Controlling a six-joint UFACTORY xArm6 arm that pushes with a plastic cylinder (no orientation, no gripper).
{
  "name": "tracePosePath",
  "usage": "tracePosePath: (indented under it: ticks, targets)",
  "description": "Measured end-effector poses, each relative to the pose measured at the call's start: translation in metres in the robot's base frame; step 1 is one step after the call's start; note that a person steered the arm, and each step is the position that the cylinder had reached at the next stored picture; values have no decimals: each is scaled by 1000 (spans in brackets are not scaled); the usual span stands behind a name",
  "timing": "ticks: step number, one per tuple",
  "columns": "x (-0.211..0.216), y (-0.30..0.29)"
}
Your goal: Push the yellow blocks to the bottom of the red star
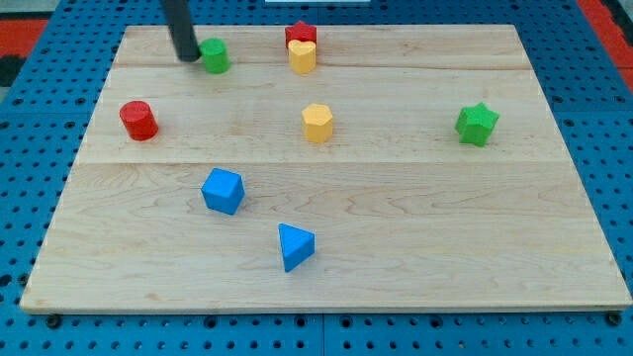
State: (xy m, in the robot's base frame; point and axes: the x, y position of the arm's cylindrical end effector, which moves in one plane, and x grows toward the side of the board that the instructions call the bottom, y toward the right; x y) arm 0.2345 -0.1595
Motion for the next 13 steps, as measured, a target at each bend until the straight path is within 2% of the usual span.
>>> tracePosePath:
  ticks: [1,2,3,4,5,6,7,8,9,10,11,12,13]
  targets:
    - [11,27]
    - [46,14]
    - [32,57]
    - [54,61]
    - [54,162]
    - [93,250]
    - [185,255]
    - [189,177]
    - [136,112]
    - [142,121]
    - [127,150]
    - [115,122]
    - [144,147]
